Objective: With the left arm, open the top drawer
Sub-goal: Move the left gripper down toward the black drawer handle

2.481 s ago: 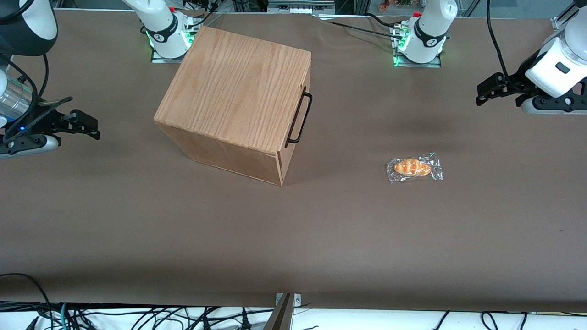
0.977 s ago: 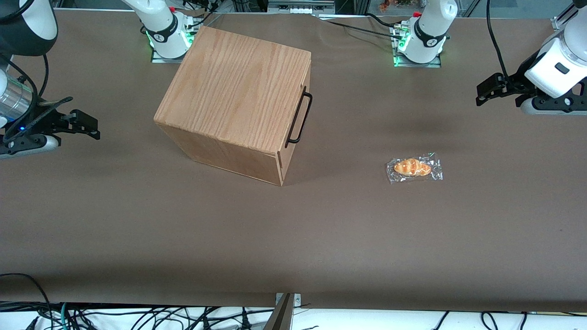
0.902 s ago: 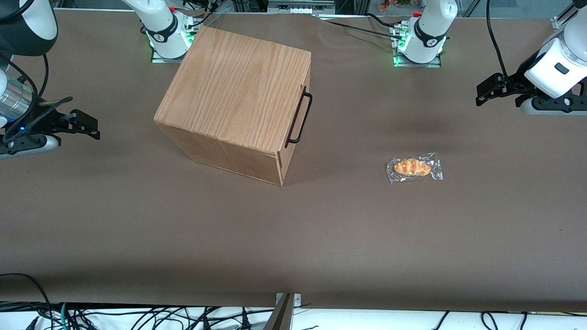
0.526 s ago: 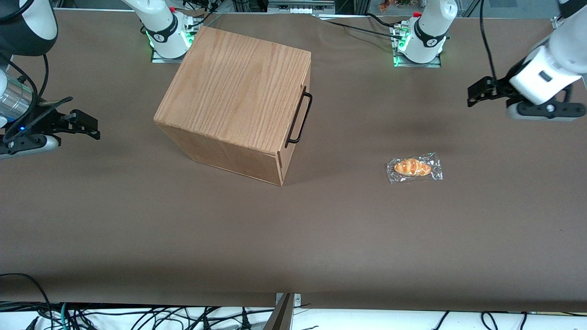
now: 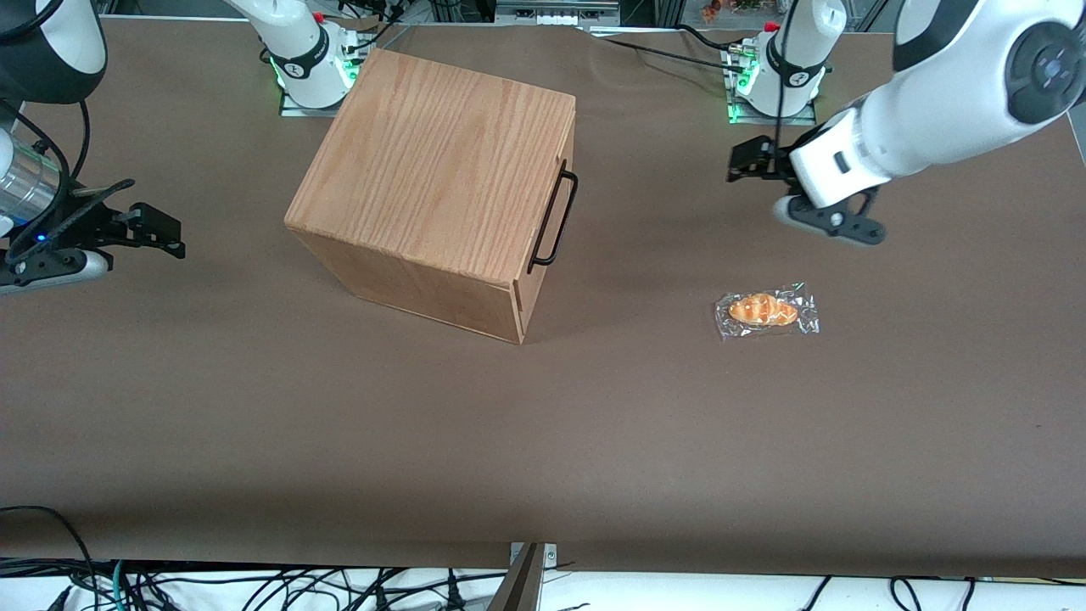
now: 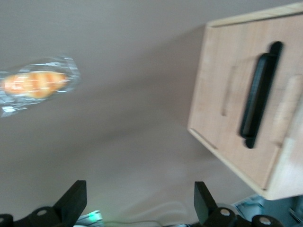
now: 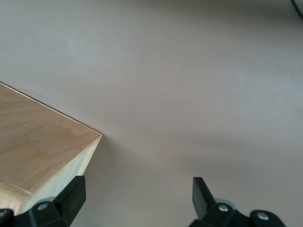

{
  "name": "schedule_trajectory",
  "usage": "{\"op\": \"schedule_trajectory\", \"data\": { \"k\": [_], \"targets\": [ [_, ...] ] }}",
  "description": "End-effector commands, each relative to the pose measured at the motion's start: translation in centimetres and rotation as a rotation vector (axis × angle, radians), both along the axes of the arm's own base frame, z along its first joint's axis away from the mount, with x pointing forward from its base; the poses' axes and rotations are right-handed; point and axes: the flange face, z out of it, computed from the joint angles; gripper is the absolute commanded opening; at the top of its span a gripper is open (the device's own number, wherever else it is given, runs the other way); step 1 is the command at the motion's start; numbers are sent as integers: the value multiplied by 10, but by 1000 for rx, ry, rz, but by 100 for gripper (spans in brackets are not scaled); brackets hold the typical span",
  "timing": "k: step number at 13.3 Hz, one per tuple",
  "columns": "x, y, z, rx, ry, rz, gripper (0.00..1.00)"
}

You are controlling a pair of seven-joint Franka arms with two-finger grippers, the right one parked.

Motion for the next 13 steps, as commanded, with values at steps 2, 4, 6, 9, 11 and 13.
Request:
{"op": "schedule_trajectory", "data": {
  "k": [2, 4, 6, 9, 11, 13],
  "targets": [
    [29, -75, -42, -104, 17, -66, 100],
    [19, -130, -63, -117, -22, -100, 100],
    [18, -163, -90, -123, -67, -129, 100],
    [12, -191, -109, -114, -114, -154, 100],
    [11, -189, -115, -57, -140, -190, 100],
    [4, -201, -132, -51, -114, -210, 100]
  ]
}}
